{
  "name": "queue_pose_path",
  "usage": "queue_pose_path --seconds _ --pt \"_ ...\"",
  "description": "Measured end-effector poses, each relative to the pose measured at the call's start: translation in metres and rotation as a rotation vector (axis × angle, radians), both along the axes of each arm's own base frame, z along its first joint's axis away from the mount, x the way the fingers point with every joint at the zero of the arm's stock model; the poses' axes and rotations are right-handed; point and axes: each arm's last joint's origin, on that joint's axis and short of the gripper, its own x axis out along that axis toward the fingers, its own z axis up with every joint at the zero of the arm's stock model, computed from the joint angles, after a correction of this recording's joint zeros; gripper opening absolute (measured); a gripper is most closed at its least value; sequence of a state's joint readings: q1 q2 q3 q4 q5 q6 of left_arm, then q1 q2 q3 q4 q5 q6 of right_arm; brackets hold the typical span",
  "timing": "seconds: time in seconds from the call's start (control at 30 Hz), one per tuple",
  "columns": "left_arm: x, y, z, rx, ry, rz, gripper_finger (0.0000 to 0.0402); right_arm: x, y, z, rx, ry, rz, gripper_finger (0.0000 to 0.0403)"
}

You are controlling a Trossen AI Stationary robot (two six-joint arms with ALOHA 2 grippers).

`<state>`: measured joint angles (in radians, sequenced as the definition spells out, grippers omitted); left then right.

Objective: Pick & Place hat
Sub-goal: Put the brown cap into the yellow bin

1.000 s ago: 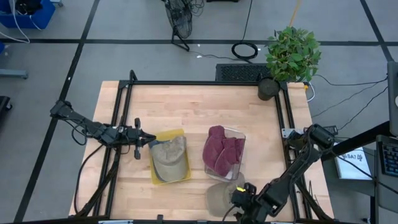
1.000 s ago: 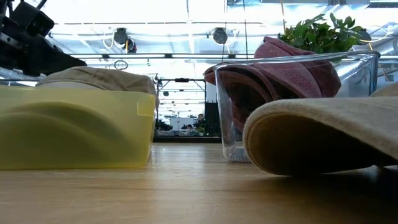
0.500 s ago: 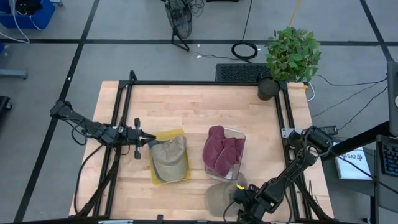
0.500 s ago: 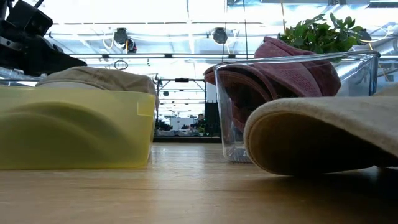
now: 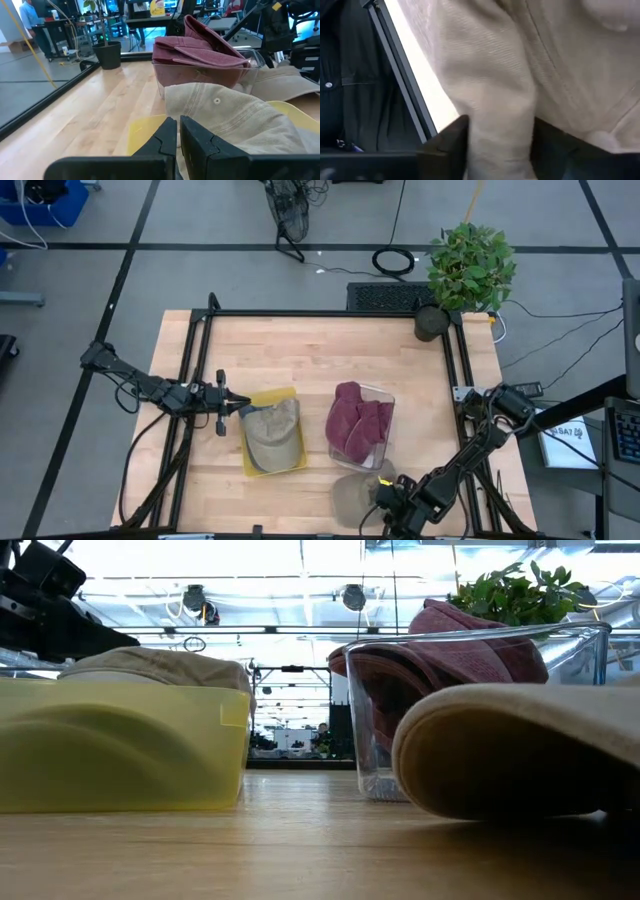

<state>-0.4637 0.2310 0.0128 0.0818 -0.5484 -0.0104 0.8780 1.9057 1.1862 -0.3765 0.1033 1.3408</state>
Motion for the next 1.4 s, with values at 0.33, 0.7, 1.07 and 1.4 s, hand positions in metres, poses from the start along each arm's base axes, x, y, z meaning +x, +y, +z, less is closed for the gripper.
queue_pose_path --seconds 0.33,0.7,1.07,1.4 --pt "0.0 0.0 0.0 -0.018 0.0 0.002 0.0031 0.002 0.0 0.009 -0.009 -0.067 0.196 0.0015" --pt "0.0 0.0 0.0 -0.024 -0.001 0.003 0.0031 -0.01 -0.018 0.098 0.029 -0.389 0.323 0.0008" --pt "0.001 0.0 0.007 -0.053 -0.072 0.001 0.0031 -0.022 -0.083 0.189 -0.167 -0.791 0.388 0.0008" --pt "-0.001 0.004 0.031 -0.172 -0.308 0.115 0.0038 -0.017 -0.184 0.228 -0.496 -0.878 0.363 0.0008"
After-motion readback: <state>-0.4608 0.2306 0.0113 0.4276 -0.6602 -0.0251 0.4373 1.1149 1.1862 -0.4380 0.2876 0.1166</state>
